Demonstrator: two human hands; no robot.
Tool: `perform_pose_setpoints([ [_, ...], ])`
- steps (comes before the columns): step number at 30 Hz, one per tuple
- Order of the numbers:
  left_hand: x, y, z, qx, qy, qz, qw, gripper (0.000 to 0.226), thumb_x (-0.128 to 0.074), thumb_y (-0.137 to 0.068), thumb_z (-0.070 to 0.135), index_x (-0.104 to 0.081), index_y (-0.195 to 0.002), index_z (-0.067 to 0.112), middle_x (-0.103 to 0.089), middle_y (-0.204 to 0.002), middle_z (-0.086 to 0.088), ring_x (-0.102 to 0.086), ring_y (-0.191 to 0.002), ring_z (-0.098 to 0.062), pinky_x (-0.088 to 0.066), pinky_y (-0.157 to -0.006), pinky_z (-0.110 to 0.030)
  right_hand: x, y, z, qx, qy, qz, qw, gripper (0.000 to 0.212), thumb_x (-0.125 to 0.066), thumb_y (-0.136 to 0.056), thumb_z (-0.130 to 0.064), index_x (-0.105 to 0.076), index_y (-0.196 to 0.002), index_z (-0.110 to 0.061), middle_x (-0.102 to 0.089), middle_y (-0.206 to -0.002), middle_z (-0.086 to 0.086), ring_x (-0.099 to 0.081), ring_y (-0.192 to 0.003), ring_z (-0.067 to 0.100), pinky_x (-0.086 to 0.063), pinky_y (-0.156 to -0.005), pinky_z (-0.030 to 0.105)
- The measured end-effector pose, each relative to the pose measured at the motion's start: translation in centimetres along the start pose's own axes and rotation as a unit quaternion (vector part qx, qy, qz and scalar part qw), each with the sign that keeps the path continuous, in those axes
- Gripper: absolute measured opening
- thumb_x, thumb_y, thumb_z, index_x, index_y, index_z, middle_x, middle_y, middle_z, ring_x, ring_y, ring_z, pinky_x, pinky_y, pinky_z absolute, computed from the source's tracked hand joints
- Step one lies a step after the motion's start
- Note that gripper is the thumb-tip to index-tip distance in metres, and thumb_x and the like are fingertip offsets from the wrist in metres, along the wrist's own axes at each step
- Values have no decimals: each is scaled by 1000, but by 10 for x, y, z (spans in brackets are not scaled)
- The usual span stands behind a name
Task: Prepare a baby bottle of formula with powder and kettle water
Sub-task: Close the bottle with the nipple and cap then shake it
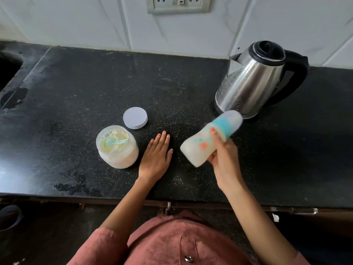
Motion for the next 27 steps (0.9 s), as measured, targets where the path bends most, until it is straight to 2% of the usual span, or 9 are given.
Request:
perform_pose_setpoints([
  [2, -2, -1, -1, 2, 0, -10, 1000, 55, -15, -99, 41, -3, -147, 17, 3, -156, 3, 11, -138, -5, 11, -110, -23, -6, 11, 9, -5, 117, -58, 991, 37, -69, -60, -30, -64, -95, -18, -70, -87, -2, -67, -81, 12, -56, -67, 25],
  [4, -2, -1, -1, 8, 2, -11, 1000, 53, -20, -100, 37, -2, -147, 18, 4, -156, 3, 10, -140, -6, 11, -110, -22, -3, 11, 6, 6, 138, -59, 989, 38, -70, -56, -31, -64, -92, -19, -70, -87, -3, -67, -82, 13, -56, -69, 27],
  [9, 1, 0, 1, 6, 0, 0, 1000, 53, -21, -100, 34, -4, -147, 17, 3, -156, 3, 5, -143, -10, 11, -111, -22, 16, -9, -4, 11, -105, 56, 993, 24, -59, -84, -26, -57, -107, -21, -67, -99, -1, -67, -87, 8, -57, -67, 26],
  [13, 0, -1, -1, 10, -1, -7, 1000, 53, -20, -100, 35, -3, -147, 18, 3, -156, 3, 6, -143, -9, 10, -111, -23, 0, 2, 0, 11, 116, -51, 992, 26, -68, -71, -18, -62, -96, -20, -69, -91, -2, -66, -86, 13, -56, -74, 29],
  [15, 0, -1, -1, 9, 2, -10, 1000, 53, -20, -100, 35, -2, -147, 18, 4, -156, 3, 6, -143, -9, 10, -112, -23, 2, 2, -6, 21, 144, -60, 988, 28, -70, -64, -20, -63, -91, -20, -69, -88, -2, -67, -83, 12, -56, -74, 29],
  [20, 1, 1, 1, 3, -2, -2, 1000, 52, -18, -101, 35, -3, -147, 17, 3, -156, 3, 5, -143, -10, 10, -112, -23, 24, -17, -19, 42, -85, 58, 994, 45, -63, -76, -29, -54, -118, -17, -64, -108, 0, -64, -98, 12, -57, -73, 26],
  [22, 1, 0, 1, 2, -4, 2, 1000, 52, -16, -100, 37, -4, -147, 17, 2, -156, 2, 4, -143, -10, 9, -112, -23, 18, -13, -15, 41, -10, 32, 999, 51, -67, -70, -26, -55, -118, -14, -65, -105, 1, -65, -96, 13, -56, -77, 29],
  [25, 0, -1, -1, 6, 2, -6, 1000, 52, -21, -101, 35, -4, -147, 17, 2, -156, 2, 5, -143, -10, 8, -112, -24, -1, 1, -8, 39, 179, -82, 980, 37, -73, -61, -16, -63, -96, -17, -70, -90, -1, -67, -84, 12, -55, -75, 29],
  [27, 0, -1, 0, 5, 0, -6, 1000, 53, -21, -100, 34, -3, -147, 17, 3, -156, 3, 5, -143, -10, 9, -112, -23, -1, 0, -15, 44, 140, -82, 986, 33, -71, -60, -19, -63, -92, -20, -71, -86, -4, -68, -79, 8, -55, -70, 25],
])
Point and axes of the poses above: each hand's wrist, its own y-axis away from the middle knuckle, its own x-axis out of the back of the hand, z = x × y, the point moved 8 cm from there along -y, towards the middle knuckle
